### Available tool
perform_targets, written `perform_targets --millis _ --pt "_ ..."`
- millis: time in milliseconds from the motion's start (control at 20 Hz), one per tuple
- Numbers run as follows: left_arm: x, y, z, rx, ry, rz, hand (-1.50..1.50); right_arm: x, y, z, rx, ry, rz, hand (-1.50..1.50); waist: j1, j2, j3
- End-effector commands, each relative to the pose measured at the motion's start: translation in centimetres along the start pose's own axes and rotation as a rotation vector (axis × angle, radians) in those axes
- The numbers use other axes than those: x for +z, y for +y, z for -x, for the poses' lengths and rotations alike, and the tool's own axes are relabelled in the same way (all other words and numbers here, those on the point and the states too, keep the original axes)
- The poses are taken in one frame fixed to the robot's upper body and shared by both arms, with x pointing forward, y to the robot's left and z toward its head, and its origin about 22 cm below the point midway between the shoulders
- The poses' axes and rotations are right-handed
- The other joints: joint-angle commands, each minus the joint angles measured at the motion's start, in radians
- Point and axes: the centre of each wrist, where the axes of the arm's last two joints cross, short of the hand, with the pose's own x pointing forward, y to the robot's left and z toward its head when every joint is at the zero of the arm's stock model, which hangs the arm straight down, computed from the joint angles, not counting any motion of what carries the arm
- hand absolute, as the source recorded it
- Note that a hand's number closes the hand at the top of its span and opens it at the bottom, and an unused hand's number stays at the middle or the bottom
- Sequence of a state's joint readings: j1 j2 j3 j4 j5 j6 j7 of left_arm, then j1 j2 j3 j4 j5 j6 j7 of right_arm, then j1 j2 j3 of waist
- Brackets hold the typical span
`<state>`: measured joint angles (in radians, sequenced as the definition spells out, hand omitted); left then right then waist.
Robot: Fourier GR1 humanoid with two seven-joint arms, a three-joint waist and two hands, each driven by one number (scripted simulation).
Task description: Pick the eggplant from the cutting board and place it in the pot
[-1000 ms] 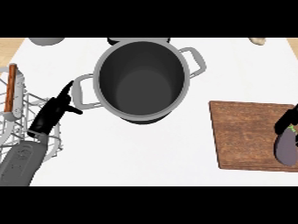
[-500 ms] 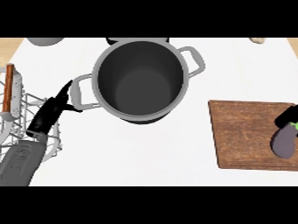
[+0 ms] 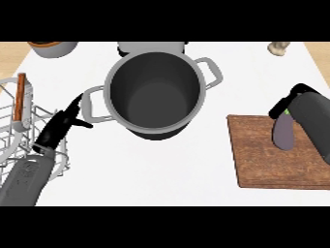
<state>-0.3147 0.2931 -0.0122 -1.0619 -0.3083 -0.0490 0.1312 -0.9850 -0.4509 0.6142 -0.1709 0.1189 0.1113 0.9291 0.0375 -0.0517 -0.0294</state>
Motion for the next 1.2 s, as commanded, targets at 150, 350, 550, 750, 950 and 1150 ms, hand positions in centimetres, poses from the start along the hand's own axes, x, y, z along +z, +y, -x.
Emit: perform_targets --millis 150,350,550,750,950,1150 --pt "0.4 1.6 2.6 0.115 0.135 -0.106 0.00 9.4 0.4 -6.8 -0.152 -0.197 0.358 1.50 0.001 -0.077 0.007" --pt "0.1 1.3 3.1 0.101 0.152 -0.085 0.00 16.8 -0.7 -9.8 -0.218 -0.365 0.596 1.50 0.009 -0.090 0.005" --pt "0.1 1.1 3.8 0.112 0.166 -0.083 0.00 24.2 -2.6 -11.2 -0.351 -0.541 0.778 1.50 0.001 -0.102 0.010" --pt "-0.1 2.0 3.7 0.120 0.169 -0.111 0.00 31.5 -3.0 -11.8 -0.385 -0.646 0.921 1.50 -0.001 -0.089 0.015" --pt "0.1 2.0 3.9 0.145 0.179 -0.115 0.00 36.9 -1.7 -11.9 -0.391 -0.691 0.971 1.50 -0.009 -0.068 0.022" --pt "0.3 2.6 3.5 0.174 0.163 -0.142 0.00 41.5 -2.6 -11.2 -0.441 -0.668 0.970 1.50 -0.011 -0.041 0.027"
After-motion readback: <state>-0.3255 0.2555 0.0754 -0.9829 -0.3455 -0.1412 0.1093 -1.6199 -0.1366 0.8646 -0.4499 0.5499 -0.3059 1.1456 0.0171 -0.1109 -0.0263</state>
